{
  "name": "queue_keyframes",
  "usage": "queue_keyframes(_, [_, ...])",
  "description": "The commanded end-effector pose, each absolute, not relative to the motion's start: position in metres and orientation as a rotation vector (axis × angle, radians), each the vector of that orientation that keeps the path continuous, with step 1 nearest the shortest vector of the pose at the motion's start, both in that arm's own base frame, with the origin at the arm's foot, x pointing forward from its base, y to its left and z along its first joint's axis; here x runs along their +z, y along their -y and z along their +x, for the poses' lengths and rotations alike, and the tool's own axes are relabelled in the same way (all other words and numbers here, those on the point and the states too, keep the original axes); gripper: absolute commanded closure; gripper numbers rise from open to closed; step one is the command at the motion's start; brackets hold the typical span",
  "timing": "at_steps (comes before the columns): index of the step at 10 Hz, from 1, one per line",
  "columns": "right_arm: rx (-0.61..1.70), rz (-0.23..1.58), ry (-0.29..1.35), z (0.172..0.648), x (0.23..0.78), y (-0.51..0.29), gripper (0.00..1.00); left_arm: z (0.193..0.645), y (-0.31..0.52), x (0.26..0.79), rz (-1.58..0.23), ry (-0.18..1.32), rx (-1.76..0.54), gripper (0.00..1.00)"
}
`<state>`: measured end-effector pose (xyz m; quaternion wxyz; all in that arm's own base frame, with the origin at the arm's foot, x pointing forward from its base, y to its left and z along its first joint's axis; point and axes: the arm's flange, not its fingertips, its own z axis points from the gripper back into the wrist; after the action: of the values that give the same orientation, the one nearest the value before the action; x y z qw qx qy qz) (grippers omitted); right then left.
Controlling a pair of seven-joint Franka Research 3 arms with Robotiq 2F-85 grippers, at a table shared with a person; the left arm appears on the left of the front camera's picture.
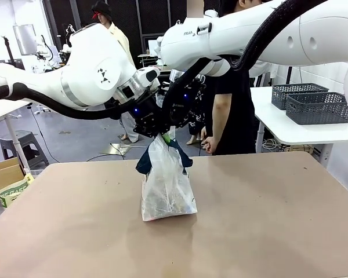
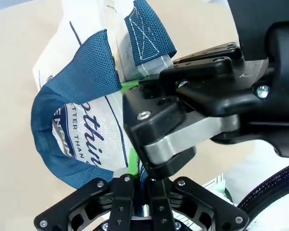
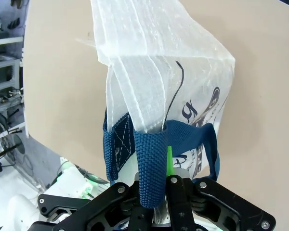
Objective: Transfer purchased items from the store into the shopping bag.
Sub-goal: Move the Reusable shopping bag to the right side of the table.
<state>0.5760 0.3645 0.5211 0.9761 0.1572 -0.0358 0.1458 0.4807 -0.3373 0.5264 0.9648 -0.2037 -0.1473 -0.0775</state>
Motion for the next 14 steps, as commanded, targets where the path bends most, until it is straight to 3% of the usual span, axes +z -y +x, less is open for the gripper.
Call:
queue_keyframes(1, [0.326,0.351,0.070,0.579,0.525,-0.353,1.00,0.474,0.327,0.530,-0.340,0.336,-0.154,1.00])
queue_keyframes(4, [0.356,0.407,0.071,0.580,0.526,-0.349,0.98,0.481,0.337,0.526,-0.412,0.298,-0.157,1.00])
queue_keyframes(9, [0.359,0.473,0.112,0.581,0.537,-0.324,0.02,0.481,0.337,0.526,-0.412,0.298,-0.157,1.00])
queue_keyframes(14, [0.529,0.620,0.100,0.578,0.542,-0.253,0.00,0.481,0.337,0.526,-0.412,0.298,-0.157,1.00])
